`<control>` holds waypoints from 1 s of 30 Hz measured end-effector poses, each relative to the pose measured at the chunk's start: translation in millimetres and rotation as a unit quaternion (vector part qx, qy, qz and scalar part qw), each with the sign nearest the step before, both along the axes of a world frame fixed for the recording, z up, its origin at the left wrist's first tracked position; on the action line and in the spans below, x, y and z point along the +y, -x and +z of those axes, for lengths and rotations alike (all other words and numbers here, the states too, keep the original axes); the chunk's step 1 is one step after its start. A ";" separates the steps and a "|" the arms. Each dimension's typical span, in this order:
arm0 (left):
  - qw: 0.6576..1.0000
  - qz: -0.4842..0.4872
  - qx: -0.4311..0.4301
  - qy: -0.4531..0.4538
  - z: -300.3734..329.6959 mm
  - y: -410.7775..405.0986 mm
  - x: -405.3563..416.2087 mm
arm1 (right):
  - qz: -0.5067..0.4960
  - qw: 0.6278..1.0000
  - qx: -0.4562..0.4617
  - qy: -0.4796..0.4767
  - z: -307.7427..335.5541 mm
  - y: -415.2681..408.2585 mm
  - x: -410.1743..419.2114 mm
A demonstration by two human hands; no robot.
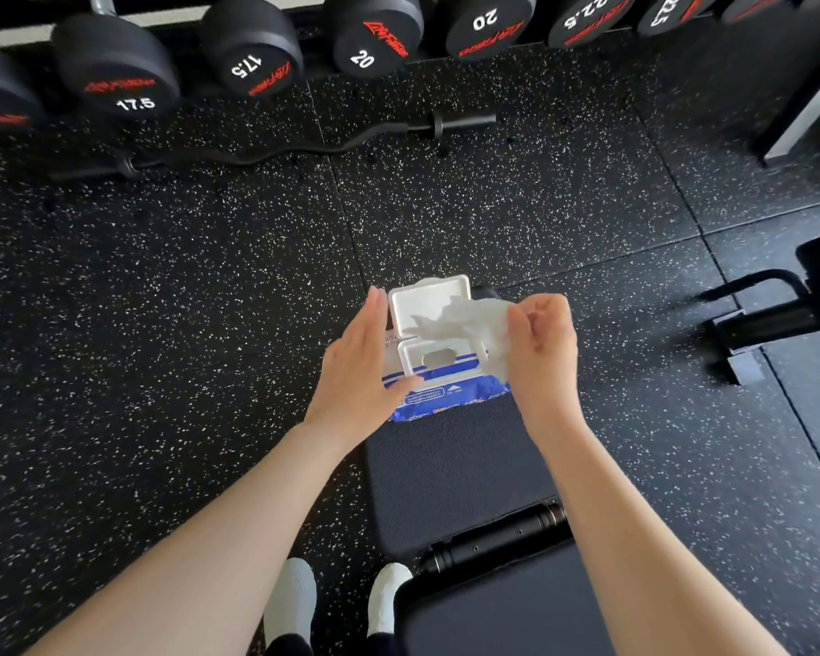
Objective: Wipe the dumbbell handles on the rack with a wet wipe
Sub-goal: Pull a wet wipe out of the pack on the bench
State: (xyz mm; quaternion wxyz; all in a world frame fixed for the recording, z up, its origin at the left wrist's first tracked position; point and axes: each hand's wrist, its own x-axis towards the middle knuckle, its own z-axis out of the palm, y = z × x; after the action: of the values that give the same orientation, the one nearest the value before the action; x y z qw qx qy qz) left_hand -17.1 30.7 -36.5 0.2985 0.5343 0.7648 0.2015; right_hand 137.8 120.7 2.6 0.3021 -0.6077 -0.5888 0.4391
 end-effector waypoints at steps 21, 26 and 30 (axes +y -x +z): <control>0.943 -0.222 0.228 0.100 -4.7 -36.2 -19.5 | -0.029 0.999 -0.010 0.008 17.7 -42.6 -6.8; 0.935 -0.219 0.232 0.152 0.1 -44.2 -13.6 | -0.016 1.000 -0.008 0.005 22.1 -35.1 -10.6; 0.988 -0.095 0.064 0.105 20.2 -46.8 -5.1 | -0.006 1.000 0.003 0.006 43.4 -25.6 -14.9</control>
State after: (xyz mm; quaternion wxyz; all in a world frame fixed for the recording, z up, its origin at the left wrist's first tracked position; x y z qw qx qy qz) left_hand 29.6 25.6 -16.3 0.3211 0.5818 0.7452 0.0561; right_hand 163.4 105.8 46.0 0.3031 -0.6114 -0.5815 0.4430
